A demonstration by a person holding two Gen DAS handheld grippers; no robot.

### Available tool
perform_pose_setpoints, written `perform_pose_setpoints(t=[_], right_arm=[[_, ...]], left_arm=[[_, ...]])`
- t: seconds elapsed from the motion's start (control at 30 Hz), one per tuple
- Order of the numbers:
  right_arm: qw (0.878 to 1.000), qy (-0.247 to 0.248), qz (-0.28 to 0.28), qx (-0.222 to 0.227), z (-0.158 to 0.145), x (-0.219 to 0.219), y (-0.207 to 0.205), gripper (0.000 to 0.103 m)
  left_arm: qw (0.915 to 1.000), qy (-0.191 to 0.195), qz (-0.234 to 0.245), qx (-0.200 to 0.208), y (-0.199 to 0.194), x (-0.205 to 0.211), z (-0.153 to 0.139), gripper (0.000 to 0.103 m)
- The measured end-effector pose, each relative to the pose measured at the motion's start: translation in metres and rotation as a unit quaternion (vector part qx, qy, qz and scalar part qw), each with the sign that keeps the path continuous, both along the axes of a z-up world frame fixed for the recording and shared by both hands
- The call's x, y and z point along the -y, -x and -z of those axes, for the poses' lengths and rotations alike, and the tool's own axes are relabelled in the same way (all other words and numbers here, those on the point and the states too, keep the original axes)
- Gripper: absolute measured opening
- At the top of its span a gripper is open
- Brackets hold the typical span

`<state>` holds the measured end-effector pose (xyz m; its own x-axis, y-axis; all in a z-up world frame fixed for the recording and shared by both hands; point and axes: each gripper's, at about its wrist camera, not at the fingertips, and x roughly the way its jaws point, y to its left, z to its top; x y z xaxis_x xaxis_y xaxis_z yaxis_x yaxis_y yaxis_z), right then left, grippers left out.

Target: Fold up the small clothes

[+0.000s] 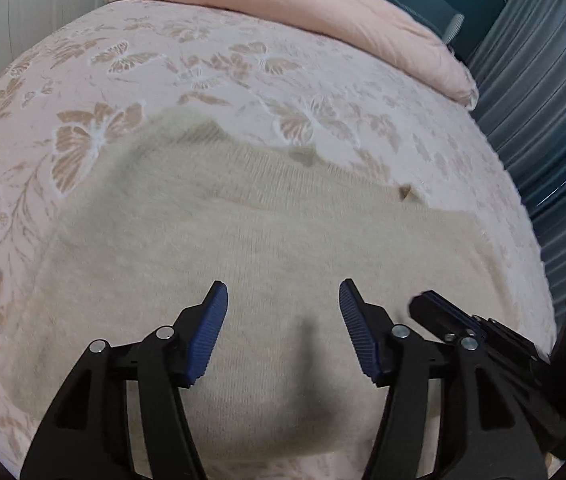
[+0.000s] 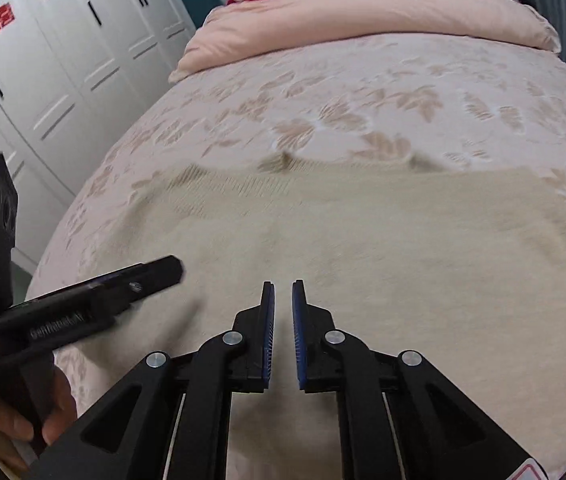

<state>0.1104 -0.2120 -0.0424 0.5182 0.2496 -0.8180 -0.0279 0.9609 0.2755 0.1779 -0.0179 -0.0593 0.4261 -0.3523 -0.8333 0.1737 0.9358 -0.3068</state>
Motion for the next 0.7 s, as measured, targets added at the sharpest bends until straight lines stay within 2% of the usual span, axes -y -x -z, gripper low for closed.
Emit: perform_pose_setpoints(t=[0.07,0.17,0.2,0.23,0.3,0.33,0.4,0.47,0.5,0.53,0.57,0.63,0.7], right_arm=[[1.000,0.012,0.017,-0.015,0.012,0.001,0.004,0.006],[0.994,0.026,0.102,-0.022,0.016,0.067,0.030,0.003],[0.990,0.031,0.137,-0.025,0.019,0.096,0.043,0.000],[0.987,0.008,0.161,-0.027,0.023,0.124,0.059,0.000],[0.977,-0.018,0.211,-0.029,0.026,0.169,0.089,0.000],[0.973,-0.027,0.226,-0.027,0.024,0.181,0.100,0.000],[0.968,-0.020,0.249,-0.025,0.013,0.185,0.113,0.000],[0.965,0.020,0.260,-0.015,0.000,0.177,0.119,0.008],[0.965,0.036,0.261,-0.008,-0.005,0.174,0.121,0.012],[0.961,0.052,0.270,-0.003,-0.007,0.175,0.123,0.024],[0.958,0.057,0.281,-0.002,-0.008,0.179,0.125,0.029],[0.954,0.040,0.298,-0.013,-0.005,0.190,0.124,0.032],[0.955,0.022,0.294,-0.003,-0.012,0.196,0.118,0.033]], left_arm=[[0.9997,-0.021,-0.008,-0.008,0.004,-0.010,0.011,0.056],[0.9982,-0.048,-0.035,-0.007,0.008,-0.053,0.019,0.055],[0.9980,-0.048,-0.041,-0.006,0.010,-0.069,0.022,0.052],[0.9987,-0.026,-0.042,-0.011,0.011,-0.085,0.026,0.045],[0.9988,0.012,-0.046,-0.012,0.016,-0.102,0.030,0.039],[0.9988,0.012,-0.047,-0.009,0.017,-0.101,0.030,0.039],[0.9986,-0.018,-0.049,-0.002,0.019,-0.090,0.027,0.040],[0.9977,-0.041,-0.054,-0.001,0.024,-0.076,0.015,0.045],[0.9981,-0.037,-0.050,0.002,0.029,-0.069,0.007,0.056],[0.9985,-0.035,-0.040,0.009,0.035,-0.064,-0.001,0.062],[0.9985,-0.040,-0.031,0.020,0.040,-0.059,-0.008,0.070],[0.9973,-0.060,-0.023,0.035,0.048,-0.053,-0.018,0.071],[0.9981,-0.044,-0.019,0.041,0.047,-0.056,-0.028,0.071]])
